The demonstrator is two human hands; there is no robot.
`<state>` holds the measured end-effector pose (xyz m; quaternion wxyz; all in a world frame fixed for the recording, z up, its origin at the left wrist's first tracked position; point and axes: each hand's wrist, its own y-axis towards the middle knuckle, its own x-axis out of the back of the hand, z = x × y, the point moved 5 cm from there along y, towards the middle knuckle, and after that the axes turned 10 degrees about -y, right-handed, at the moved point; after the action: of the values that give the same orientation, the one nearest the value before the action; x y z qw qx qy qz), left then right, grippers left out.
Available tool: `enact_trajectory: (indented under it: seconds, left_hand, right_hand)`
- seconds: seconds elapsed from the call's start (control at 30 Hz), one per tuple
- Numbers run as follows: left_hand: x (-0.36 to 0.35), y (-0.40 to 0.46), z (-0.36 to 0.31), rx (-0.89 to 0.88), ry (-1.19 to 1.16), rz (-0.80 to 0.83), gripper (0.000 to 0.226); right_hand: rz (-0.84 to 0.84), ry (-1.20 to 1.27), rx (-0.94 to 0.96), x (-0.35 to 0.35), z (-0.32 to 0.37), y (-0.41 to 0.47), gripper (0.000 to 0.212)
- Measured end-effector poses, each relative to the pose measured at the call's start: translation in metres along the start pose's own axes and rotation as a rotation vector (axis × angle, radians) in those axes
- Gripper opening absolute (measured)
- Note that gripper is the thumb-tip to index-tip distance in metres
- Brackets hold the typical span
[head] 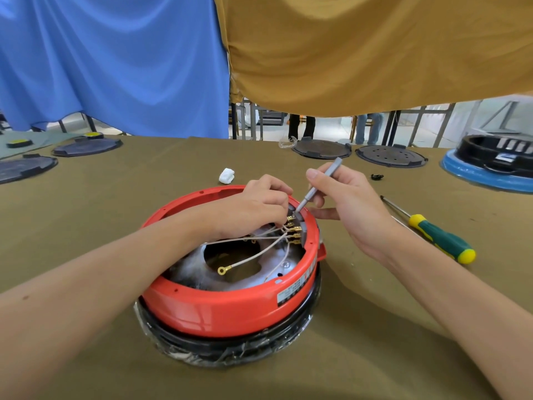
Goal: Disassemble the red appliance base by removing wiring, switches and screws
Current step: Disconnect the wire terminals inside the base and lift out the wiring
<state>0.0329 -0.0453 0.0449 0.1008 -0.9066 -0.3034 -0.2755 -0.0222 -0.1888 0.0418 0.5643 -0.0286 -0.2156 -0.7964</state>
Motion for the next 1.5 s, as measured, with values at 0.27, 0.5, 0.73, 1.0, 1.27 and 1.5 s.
enact_trajectory:
  seconds: [0.27,0.5,0.73,1.0,1.27,1.5]
  left_hand:
    - [0.001,-0.002,0.000,0.009,0.014,-0.001,0.020]
    - [0.001,-0.002,0.000,0.003,0.015,-0.001,0.024]
    - [0.002,-0.001,0.001,-0.006,0.034,0.007,0.019]
    - [0.004,-0.001,-0.001,-0.040,0.108,-0.018,0.020]
    - [0.006,-0.001,0.001,-0.088,0.138,-0.029,0.017]
    - [0.007,0.000,0.002,-0.103,0.106,-0.022,0.013]
  right_hand:
    - [0.008,0.055,-0.074,-0.002,-0.009,0.003,0.022]
    - [-0.058,0.006,0.018,-0.001,0.001,0.001,0.020]
    - [-0.022,0.042,-0.028,-0.002,-0.007,0.002,0.023]
    - [-0.028,0.091,-0.071,-0.002,-0.012,0.003,0.025]
    - [-0.043,0.105,-0.078,-0.003,-0.011,0.001,0.025]
    - [-0.044,0.151,-0.092,-0.002,-0.012,0.001,0.026]
